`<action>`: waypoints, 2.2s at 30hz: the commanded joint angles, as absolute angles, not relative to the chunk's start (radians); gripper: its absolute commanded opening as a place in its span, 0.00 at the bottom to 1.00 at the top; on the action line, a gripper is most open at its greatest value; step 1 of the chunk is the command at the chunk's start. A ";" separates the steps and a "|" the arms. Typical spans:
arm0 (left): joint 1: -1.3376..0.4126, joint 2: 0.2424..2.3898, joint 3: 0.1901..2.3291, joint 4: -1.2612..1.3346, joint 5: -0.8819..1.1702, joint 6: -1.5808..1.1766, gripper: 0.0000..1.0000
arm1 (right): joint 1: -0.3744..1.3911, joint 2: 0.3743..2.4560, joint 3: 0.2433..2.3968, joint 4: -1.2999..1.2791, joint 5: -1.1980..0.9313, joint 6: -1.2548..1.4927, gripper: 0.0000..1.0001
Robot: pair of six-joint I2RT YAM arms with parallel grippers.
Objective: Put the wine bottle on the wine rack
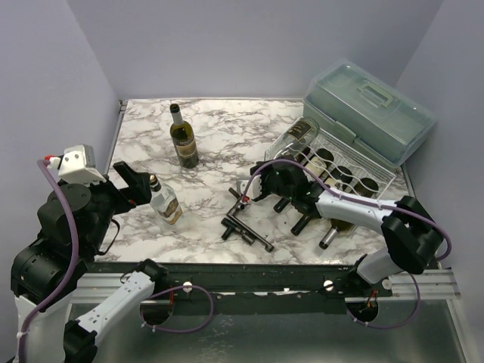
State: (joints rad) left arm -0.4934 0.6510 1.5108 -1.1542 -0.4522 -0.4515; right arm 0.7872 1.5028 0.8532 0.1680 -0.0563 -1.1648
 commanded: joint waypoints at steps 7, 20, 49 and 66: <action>-0.499 0.672 1.518 -1.144 -0.410 -0.465 0.99 | 0.774 1.547 0.818 0.258 0.069 -1.193 0.50; -0.500 0.665 1.521 -1.143 -0.413 -0.457 0.99 | 0.765 1.515 0.859 0.139 -0.064 -1.105 0.90; -0.500 0.596 1.570 -1.092 -0.488 -0.448 0.99 | 1.062 1.498 0.891 0.842 -0.195 0.585 1.00; -0.500 0.570 1.567 -1.118 -0.475 -0.463 0.99 | 1.192 1.772 1.292 0.546 0.072 0.610 1.00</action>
